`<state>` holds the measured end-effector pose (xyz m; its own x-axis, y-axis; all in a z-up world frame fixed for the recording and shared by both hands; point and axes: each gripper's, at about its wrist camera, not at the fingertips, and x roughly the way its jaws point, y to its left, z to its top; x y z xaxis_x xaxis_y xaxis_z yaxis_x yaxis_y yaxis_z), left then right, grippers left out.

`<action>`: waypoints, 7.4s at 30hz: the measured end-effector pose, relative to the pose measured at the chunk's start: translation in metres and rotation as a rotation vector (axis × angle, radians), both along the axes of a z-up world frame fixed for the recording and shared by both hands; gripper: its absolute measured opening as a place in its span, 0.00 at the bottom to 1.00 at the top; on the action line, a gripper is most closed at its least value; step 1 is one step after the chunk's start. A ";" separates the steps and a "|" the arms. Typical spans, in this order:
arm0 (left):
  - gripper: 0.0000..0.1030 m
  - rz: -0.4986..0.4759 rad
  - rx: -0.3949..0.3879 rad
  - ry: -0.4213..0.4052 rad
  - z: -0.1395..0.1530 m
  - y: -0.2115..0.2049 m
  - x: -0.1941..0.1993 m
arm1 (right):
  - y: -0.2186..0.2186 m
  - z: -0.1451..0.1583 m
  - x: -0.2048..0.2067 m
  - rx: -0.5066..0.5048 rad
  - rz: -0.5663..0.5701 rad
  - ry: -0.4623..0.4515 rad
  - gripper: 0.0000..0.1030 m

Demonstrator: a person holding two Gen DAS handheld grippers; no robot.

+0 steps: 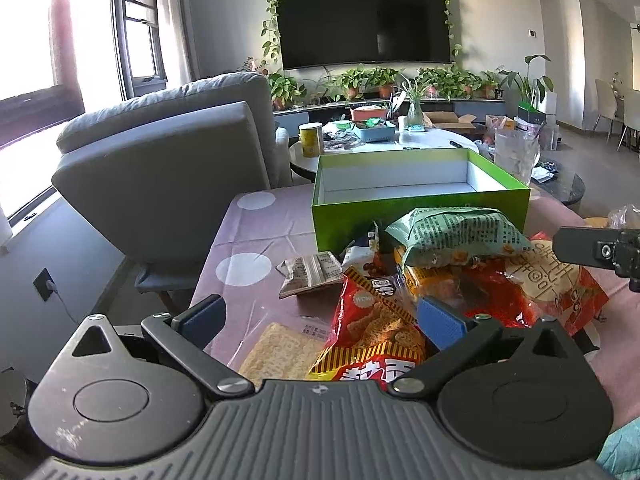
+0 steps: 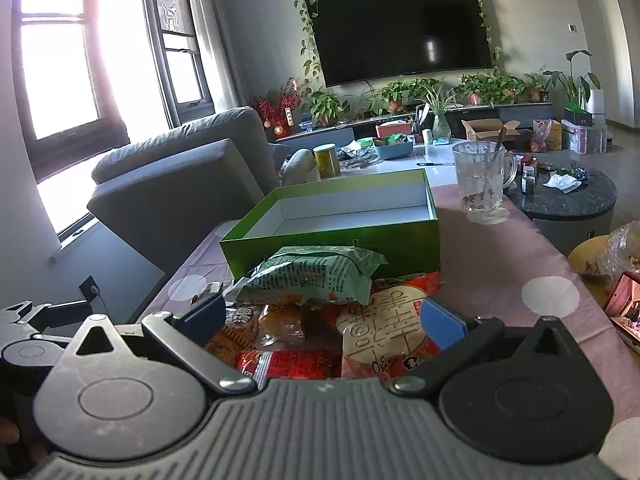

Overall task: Organize snacks
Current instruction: 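Move the right gripper down onto the green snack bag on the pile, then close the right gripper on the green snack bag and lift it, then carry the green bag into the green box and open the right gripper, then move the right gripper to the red-and-yellow chip bag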

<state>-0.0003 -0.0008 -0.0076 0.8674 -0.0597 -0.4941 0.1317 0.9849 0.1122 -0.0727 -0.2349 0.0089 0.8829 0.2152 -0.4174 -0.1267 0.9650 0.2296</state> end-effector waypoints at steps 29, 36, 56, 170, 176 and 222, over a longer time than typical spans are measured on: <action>1.00 -0.009 0.002 0.007 -0.001 -0.005 0.000 | -0.004 -0.002 0.001 0.014 -0.017 0.018 0.63; 1.00 -0.024 -0.005 0.006 -0.001 -0.007 0.002 | -0.005 -0.003 0.004 0.015 -0.020 0.019 0.63; 1.00 -0.061 -0.016 0.010 0.005 -0.024 0.042 | -0.011 -0.003 0.038 0.017 -0.015 0.052 0.63; 0.91 -0.186 -0.056 0.067 -0.008 0.029 0.037 | 0.007 0.016 0.105 0.034 0.199 0.069 0.61; 0.91 -0.233 -0.035 0.090 -0.019 0.025 0.010 | 0.014 0.011 0.090 0.024 0.219 0.082 0.61; 0.87 -0.280 -0.028 0.155 -0.042 0.044 -0.004 | 0.039 -0.014 0.088 0.018 0.406 0.166 0.61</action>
